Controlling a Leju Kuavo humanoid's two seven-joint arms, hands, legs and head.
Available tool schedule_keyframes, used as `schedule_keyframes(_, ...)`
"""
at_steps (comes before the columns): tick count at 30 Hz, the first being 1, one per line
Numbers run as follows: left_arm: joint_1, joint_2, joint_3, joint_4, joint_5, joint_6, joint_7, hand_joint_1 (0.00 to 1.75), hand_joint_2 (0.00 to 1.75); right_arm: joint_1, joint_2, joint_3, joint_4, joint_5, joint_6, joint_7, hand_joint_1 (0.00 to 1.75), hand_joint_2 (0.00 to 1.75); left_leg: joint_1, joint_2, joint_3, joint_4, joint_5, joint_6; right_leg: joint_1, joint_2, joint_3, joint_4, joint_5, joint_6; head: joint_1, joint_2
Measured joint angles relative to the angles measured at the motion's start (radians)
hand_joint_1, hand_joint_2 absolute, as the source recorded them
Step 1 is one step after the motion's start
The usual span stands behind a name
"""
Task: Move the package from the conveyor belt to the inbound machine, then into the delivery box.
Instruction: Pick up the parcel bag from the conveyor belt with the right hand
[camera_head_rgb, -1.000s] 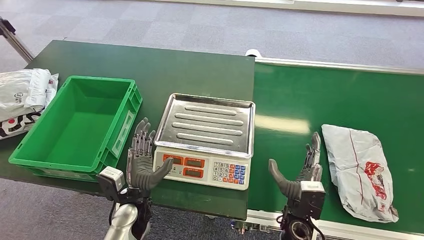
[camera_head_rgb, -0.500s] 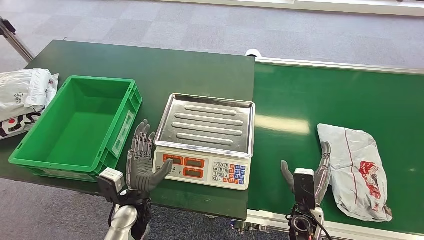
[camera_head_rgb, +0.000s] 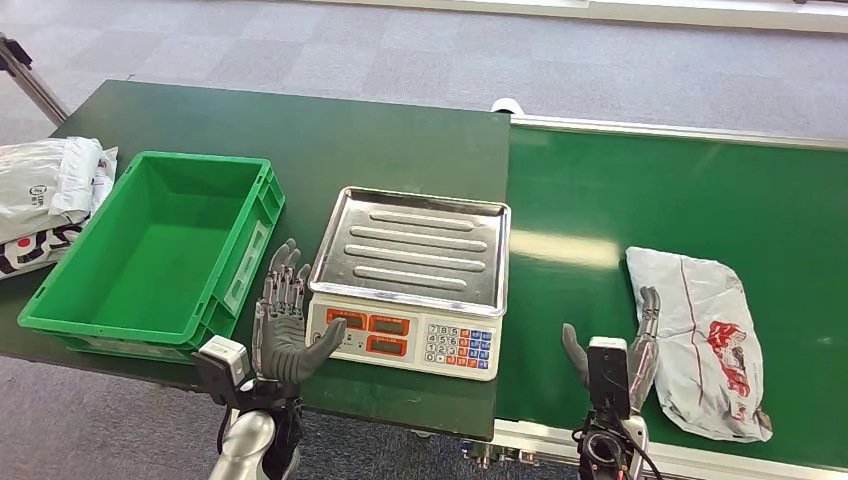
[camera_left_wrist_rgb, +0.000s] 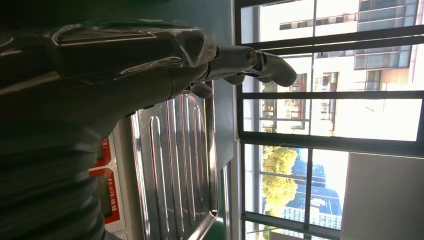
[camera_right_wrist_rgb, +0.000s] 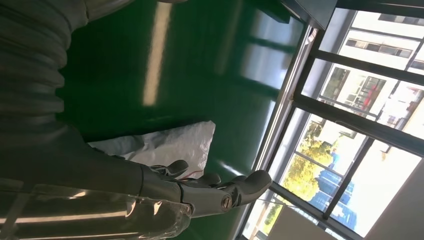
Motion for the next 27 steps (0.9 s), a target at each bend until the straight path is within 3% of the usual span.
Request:
schedule_keyframes(4, 0.0, 0.0, 0.0, 0.0, 0.0, 0.0, 0.0, 0.0, 1.75, -0.001, 0.0, -0.002, 0.003, 0.004, -0.003, 0.004, 0.0, 1.75, 0.0, 0.0, 0.0, 0.0, 0.0, 0.0, 0.0, 0.0, 0.0, 0.0, 0.0, 0.0, 0.0, 0.0)
schedule_keyframes(6, 0.0, 0.0, 0.0, 0.0, 0.006, 0.004, 0.0, 0.0, 1.75, -0.021, -0.016, -0.002, 0.026, 0.065, -0.035, 0.063, 0.0, 1.75, 0.0, 0.001, 0.0, 0.0, 0.0, 0.0, 0.0, 0.0, 0.0, 0.0, 0.0, 0.0, 0.0, 0.0)
schedule_keyframes(8, 0.001, 0.002, 0.001, 0.0, 0.017, 0.008, 0.0, 0.0, 1.75, -0.106, -0.094, -0.001, 0.138, 0.255, -0.058, 0.267, 0.0, 1.75, -0.002, 0.001, 0.0, 0.0, 0.001, 0.002, -0.003, 0.0, 0.0, 0.0, 0.001, 0.002, -0.002, 0.0)
schedule_keyframes(10, 0.003, 0.005, 0.003, -0.001, 0.024, 0.009, 0.0, 0.0, 1.75, -0.212, -0.203, -0.008, 0.276, 0.434, -0.043, 0.581, 0.0, 1.75, -0.005, -0.005, -0.001, 0.001, 0.003, 0.006, -0.005, -0.007, 0.001, 0.0, 0.001, 0.005, -0.001, 0.0)
schedule_keyframes(12, 0.007, 0.009, 0.008, -0.002, 0.027, 0.009, 0.0, 0.0, 1.75, -0.282, -0.275, -0.017, 0.361, 0.481, -0.033, 0.833, 0.0, 1.75, -0.006, -0.009, -0.002, 0.001, 0.005, 0.008, -0.007, -0.012, 0.002, 0.0, 0.002, 0.007, 0.0, 0.0)
schedule_keyframes(13, 0.009, 0.011, 0.01, -0.002, 0.028, 0.009, 0.0, 0.0, 1.75, -0.306, -0.299, -0.02, 0.396, 0.48, -0.033, 0.894, 0.0, 1.75, -0.007, -0.008, -0.002, 0.001, 0.004, 0.008, -0.007, -0.011, 0.002, 0.0, 0.002, 0.007, 0.0, 0.0)
schedule_keyframes(14, 0.009, 0.012, 0.011, -0.003, 0.029, 0.008, 0.0, 0.0, 1.75, -0.323, -0.315, -0.021, 0.428, 0.479, -0.034, 0.907, 0.0, 1.75, -0.007, -0.007, -0.002, 0.001, 0.004, 0.008, -0.007, -0.01, 0.002, 0.0, 0.003, 0.008, -0.001, 0.0)
schedule_keyframes(19, 0.009, 0.013, 0.011, -0.007, 0.028, 0.008, 0.0, 0.0, 1.75, -0.36, -0.357, -0.022, 0.523, 0.48, -0.037, 0.798, 0.0, 1.75, -0.006, -0.007, -0.002, 0.001, 0.003, 0.008, -0.007, -0.009, 0.0, 0.0, 0.002, 0.007, -0.001, 0.0)
schedule_keyframes(27, 0.011, 0.014, 0.012, -0.008, 0.024, 0.008, 0.0, 0.0, 1.75, -0.38, -0.373, -0.022, 0.58, 0.503, -0.024, 0.823, 0.0, 1.75, -0.006, -0.006, -0.003, 0.0, 0.003, 0.008, -0.006, -0.009, 0.0, 0.0, 0.002, 0.007, -0.001, 0.0)
